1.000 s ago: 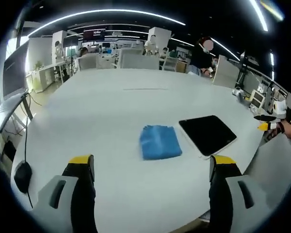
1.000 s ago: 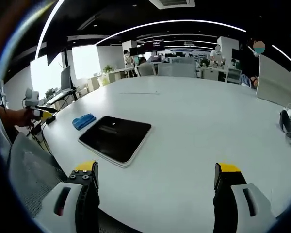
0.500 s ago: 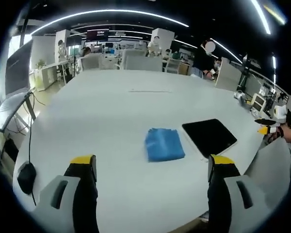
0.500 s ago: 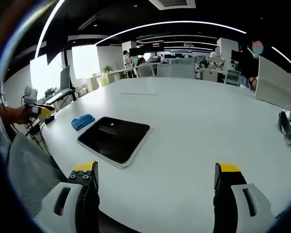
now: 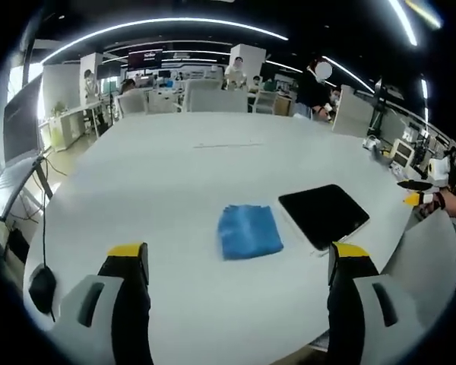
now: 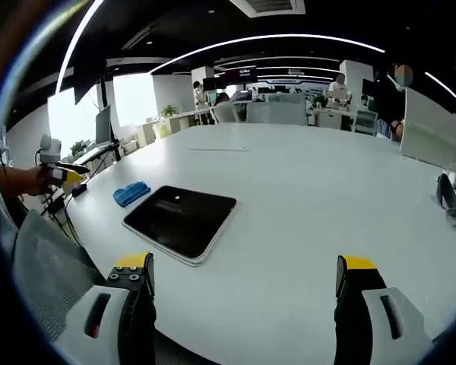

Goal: Wipe the mirror surface with the cleaning cloth until all visible marks leave the cleaned area.

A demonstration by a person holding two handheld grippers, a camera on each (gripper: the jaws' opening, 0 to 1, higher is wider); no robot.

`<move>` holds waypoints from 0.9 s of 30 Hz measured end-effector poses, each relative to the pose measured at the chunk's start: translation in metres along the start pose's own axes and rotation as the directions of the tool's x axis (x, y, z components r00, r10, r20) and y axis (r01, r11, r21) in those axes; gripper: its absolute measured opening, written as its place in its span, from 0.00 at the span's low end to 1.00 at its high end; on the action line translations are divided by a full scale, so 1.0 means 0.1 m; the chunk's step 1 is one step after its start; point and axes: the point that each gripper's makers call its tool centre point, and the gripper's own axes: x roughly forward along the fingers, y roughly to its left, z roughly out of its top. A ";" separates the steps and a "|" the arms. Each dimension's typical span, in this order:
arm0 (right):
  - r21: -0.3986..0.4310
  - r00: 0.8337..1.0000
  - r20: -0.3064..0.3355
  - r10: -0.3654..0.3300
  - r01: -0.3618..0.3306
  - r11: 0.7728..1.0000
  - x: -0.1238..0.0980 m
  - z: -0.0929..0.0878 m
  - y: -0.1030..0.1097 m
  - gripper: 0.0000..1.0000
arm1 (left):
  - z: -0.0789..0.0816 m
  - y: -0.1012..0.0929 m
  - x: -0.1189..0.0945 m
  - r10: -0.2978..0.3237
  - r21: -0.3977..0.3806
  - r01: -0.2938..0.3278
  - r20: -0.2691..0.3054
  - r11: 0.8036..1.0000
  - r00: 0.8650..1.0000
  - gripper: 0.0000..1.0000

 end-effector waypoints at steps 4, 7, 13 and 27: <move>0.005 1.000 0.005 0.000 0.000 1.000 0.00 0.01 0.00 0.99 | 0.03 -0.05 0.05 -0.021 -0.047 0.021 0.013 0.999 1.000 0.98; 0.007 1.000 0.007 -0.001 0.001 1.000 0.00 0.01 -0.01 0.99 | 0.09 -0.13 0.13 -0.027 -0.005 0.027 0.004 1.000 1.000 0.93; 0.014 1.000 0.014 -0.001 0.000 1.000 0.00 0.02 -0.01 0.99 | 0.15 -0.23 0.39 -0.043 0.009 0.044 -0.035 0.999 0.998 0.87; 0.017 1.000 0.026 0.015 -0.016 1.000 0.01 0.04 0.01 0.99 | -0.17 -0.29 1.14 0.020 0.063 -0.007 -0.199 0.998 0.980 0.45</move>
